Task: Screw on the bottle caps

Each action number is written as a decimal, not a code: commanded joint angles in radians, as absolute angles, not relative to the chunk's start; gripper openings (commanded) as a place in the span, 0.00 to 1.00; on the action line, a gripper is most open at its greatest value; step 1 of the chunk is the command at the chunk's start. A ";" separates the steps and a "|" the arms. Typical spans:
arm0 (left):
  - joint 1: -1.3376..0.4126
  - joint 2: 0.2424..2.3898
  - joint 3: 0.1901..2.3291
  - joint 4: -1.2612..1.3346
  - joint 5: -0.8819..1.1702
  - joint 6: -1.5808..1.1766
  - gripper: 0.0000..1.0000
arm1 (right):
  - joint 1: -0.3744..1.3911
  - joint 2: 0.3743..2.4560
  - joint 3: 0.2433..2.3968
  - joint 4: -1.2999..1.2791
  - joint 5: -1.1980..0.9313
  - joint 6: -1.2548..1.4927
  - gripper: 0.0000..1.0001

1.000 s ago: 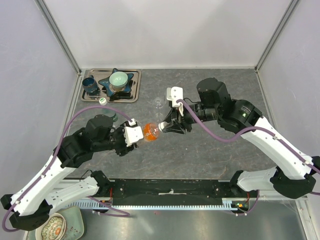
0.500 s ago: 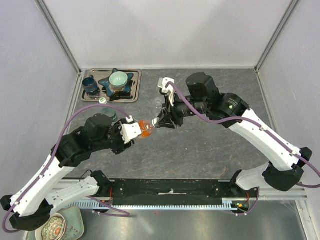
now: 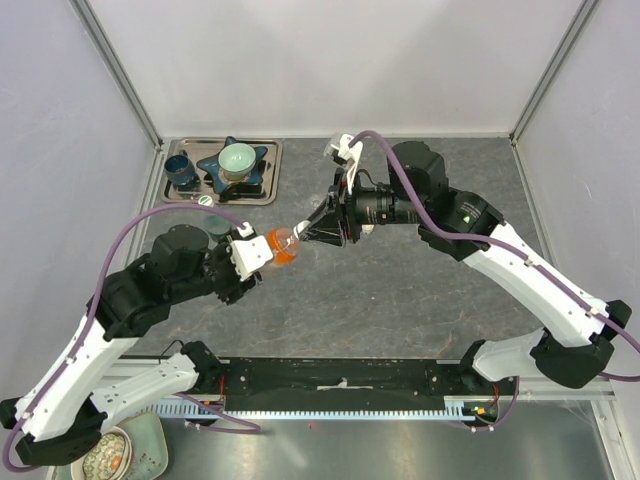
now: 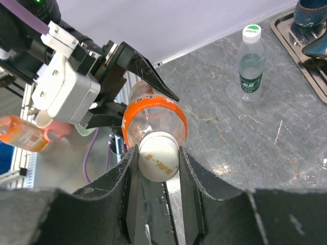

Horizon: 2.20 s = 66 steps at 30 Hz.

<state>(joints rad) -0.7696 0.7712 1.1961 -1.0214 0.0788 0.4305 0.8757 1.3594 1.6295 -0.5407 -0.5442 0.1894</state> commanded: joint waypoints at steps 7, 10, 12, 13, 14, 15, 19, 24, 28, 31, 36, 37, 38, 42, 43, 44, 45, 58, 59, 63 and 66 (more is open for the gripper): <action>-0.778 0.799 1.249 -0.469 0.153 0.396 0.33 | 0.922 1.416 1.575 -0.659 -0.577 0.420 0.03; -0.779 0.802 1.239 -0.439 0.138 0.394 0.33 | 0.922 1.424 1.614 -0.731 -0.520 0.407 0.00; -0.779 0.805 1.232 -0.407 0.117 0.374 0.33 | 0.922 1.428 1.627 -0.752 -0.470 0.405 0.00; -0.779 0.811 1.235 -0.396 0.092 0.364 0.33 | 0.925 1.427 1.629 -0.758 -0.457 0.405 0.00; -0.779 0.824 1.236 -0.387 0.077 0.336 0.34 | 0.927 1.427 1.626 -0.752 -0.451 0.410 0.00; -0.779 0.828 1.239 -0.361 0.062 0.321 0.34 | 0.930 1.427 1.625 -0.747 -0.419 0.414 0.00; -0.779 0.847 1.246 -0.298 0.005 0.249 0.34 | 0.966 1.411 1.595 -0.666 -0.326 0.443 0.00; -0.779 0.861 1.243 -0.236 0.014 0.176 0.34 | 0.999 1.402 1.566 -0.555 -0.290 0.483 0.00; -0.779 0.830 1.185 -0.134 0.093 0.186 0.34 | 1.017 1.422 1.577 -0.537 -0.304 0.489 0.00; -0.779 0.818 1.157 -0.095 0.106 0.241 0.34 | 1.029 1.437 1.592 -0.590 -0.276 0.476 0.00; -0.779 0.815 1.137 -0.100 0.080 0.256 0.31 | 1.068 1.448 1.654 -0.701 -0.110 0.433 0.02; -0.779 0.813 1.134 -0.100 0.081 0.255 0.31 | 1.077 1.451 1.663 -0.731 -0.086 0.428 0.09; -0.779 0.811 1.131 -0.103 0.084 0.244 0.30 | 1.080 1.456 1.675 -0.742 -0.066 0.420 0.09; -0.779 0.818 1.137 -0.144 0.101 0.244 0.28 | 1.092 1.451 1.678 -0.781 0.076 0.390 0.10; -0.779 0.819 1.146 -0.159 0.123 0.248 0.27 | 1.094 1.450 1.681 -0.794 0.093 0.384 0.10; -0.779 0.819 1.149 -0.173 0.135 0.252 0.26 | 1.095 1.448 1.689 -0.805 0.107 0.368 0.09; -0.779 0.822 1.152 -0.201 0.147 0.250 0.25 | 1.095 1.448 1.697 -0.814 0.126 0.359 0.08; -0.788 0.879 1.201 -0.578 0.417 0.411 0.10 | 1.095 1.436 1.835 -0.994 0.264 0.249 0.00; -0.788 0.877 1.195 -0.597 0.417 0.417 0.08 | 1.095 1.416 1.835 -0.997 0.265 0.236 0.00; -0.790 0.874 1.155 -0.655 0.449 0.486 0.07 | 1.094 1.364 1.830 -1.017 0.242 0.189 0.01; -0.792 0.864 1.134 -0.713 0.501 0.541 0.07 | 1.094 1.312 1.798 -1.000 0.186 0.152 0.02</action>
<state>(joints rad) -0.7662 0.9085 1.1172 -0.7162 0.3077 0.3923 1.1088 1.3632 1.8278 -0.9459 0.1661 0.2359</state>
